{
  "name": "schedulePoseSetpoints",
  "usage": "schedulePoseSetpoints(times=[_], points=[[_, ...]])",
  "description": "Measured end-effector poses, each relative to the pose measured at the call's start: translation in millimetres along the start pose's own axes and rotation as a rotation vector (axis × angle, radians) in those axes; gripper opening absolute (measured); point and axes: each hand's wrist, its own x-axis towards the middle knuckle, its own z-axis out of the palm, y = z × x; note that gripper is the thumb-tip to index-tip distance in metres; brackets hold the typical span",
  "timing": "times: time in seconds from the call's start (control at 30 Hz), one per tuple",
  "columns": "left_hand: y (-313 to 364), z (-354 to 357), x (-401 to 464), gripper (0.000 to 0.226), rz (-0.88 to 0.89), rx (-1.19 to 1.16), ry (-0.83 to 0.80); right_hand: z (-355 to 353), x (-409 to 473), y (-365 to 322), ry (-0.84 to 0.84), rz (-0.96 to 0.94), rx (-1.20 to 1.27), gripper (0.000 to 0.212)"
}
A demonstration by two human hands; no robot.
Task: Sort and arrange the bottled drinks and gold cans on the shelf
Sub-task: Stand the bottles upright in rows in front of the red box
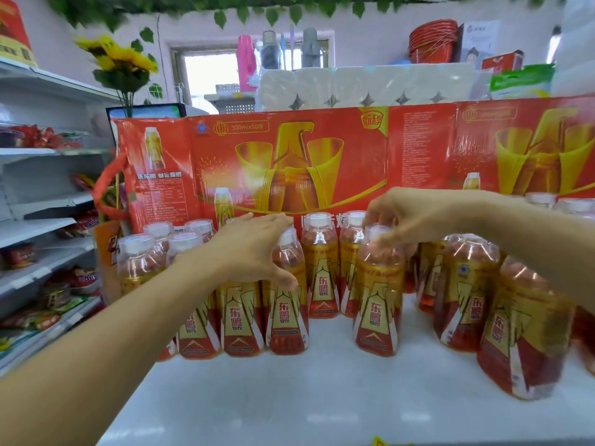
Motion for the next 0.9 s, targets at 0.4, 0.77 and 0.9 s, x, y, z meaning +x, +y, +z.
schedulePoseSetpoints(times=[0.4, 0.77, 0.9], points=[[1, 2, -5, 0.112, 0.006, -0.001, 0.024, 30, 34, -42, 0.174, -0.156, -0.062, 0.052], [1, 3, -3, 0.111, -0.022, -0.014, 0.015, 33, 33, -47, 0.083, -0.118, 0.031, 0.05], [7, 4, -3, 0.111, -0.046, -0.105, 0.065, 26, 13, -45, 0.103, -0.117, -0.038, 0.055]])
